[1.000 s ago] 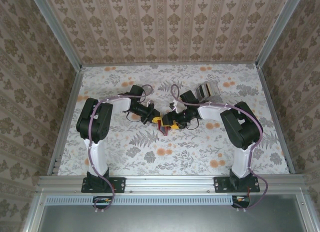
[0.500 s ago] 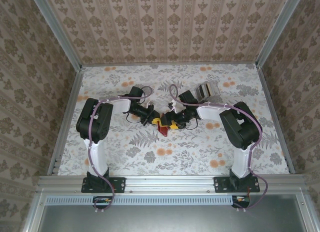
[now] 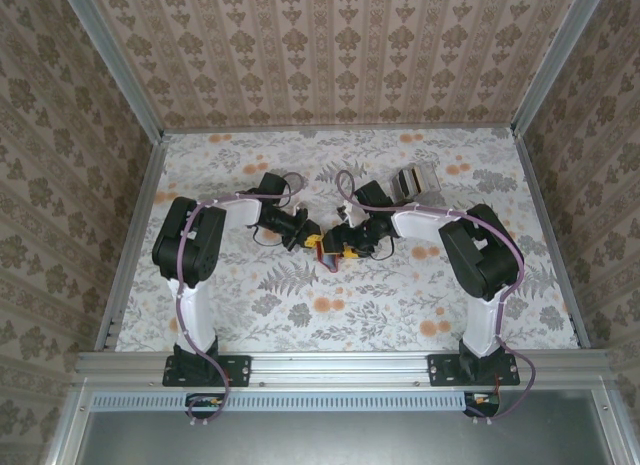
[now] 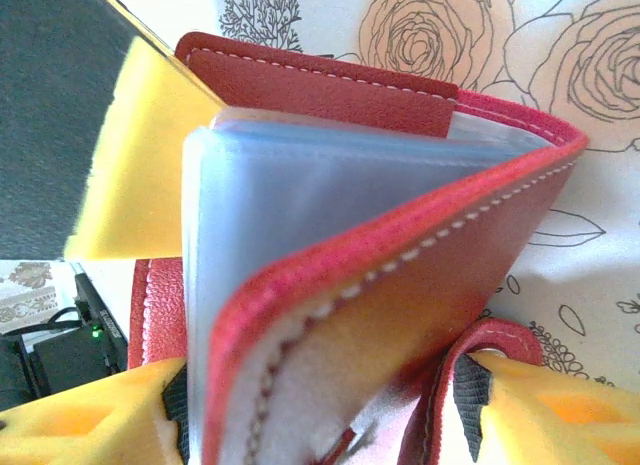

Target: Put the credit cards into the card holder

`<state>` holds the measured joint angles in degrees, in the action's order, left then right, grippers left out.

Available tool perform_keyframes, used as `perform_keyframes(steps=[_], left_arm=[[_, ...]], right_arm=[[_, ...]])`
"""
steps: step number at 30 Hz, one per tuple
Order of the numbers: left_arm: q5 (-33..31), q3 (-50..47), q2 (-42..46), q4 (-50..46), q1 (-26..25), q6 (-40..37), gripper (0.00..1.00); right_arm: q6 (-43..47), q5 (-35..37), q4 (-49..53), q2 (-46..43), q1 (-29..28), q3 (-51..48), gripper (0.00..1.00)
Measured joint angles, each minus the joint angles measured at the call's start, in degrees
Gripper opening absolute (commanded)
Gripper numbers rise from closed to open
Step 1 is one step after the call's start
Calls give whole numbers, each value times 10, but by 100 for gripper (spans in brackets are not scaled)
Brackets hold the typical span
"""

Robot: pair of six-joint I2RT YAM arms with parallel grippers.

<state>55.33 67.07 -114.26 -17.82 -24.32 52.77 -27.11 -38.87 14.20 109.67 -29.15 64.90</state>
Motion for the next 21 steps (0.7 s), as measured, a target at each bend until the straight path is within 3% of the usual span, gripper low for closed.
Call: perform_keyframes(steps=[6, 12, 19, 21], left_arm=[[0, -3, 0, 1, 0, 1, 0], [0, -3, 0, -9, 1, -10, 0], [3, -3, 0, -17, 10, -31, 26], [5, -3, 3, -15, 13, -36, 29]], right_arm=[[-2, 10, -2, -2, 3, -6, 55], [-12, 10, -9, -7, 14, -21, 51], [-16, 10, -15, -7, 18, -24, 48], [-16, 10, -17, -7, 19, -24, 47]])
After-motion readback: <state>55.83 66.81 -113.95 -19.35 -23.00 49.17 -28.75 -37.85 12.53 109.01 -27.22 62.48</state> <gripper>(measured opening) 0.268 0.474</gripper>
